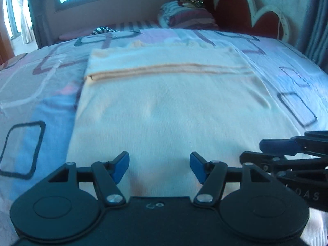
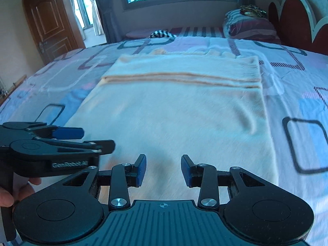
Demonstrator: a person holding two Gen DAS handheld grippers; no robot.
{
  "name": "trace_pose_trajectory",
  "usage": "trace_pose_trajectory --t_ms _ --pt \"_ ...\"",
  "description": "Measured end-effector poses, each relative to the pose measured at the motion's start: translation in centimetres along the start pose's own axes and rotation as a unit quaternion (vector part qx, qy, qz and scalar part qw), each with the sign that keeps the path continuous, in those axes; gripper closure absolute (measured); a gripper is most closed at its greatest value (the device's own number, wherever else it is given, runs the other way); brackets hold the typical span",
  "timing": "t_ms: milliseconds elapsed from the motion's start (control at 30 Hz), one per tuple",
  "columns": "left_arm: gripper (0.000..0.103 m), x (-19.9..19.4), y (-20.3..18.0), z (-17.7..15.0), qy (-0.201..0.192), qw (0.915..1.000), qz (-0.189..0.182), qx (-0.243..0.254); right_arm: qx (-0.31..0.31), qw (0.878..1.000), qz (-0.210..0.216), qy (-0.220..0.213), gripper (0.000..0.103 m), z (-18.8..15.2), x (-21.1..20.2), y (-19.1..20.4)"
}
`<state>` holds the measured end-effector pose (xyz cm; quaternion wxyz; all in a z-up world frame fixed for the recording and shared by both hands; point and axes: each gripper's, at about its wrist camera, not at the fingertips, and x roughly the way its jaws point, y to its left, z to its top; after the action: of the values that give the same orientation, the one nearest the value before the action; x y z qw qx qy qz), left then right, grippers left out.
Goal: Fold small clothes
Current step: 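Move both open tools to the ribbed hem of the cream sweater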
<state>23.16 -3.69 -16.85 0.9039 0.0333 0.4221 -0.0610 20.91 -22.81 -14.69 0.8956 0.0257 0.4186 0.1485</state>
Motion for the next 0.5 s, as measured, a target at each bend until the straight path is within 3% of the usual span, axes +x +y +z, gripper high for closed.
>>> trace_pose_trajectory --t_ms 200,500 --pt "0.036 -1.8 2.1 -3.5 -0.003 0.9999 0.007 0.012 -0.024 0.998 -0.048 0.014 0.066 -3.5 -0.6 1.1" --pt "0.034 -5.0 5.0 -6.7 -0.004 0.9998 0.019 0.002 0.012 0.991 -0.133 0.015 0.066 -6.6 -4.7 -1.8"
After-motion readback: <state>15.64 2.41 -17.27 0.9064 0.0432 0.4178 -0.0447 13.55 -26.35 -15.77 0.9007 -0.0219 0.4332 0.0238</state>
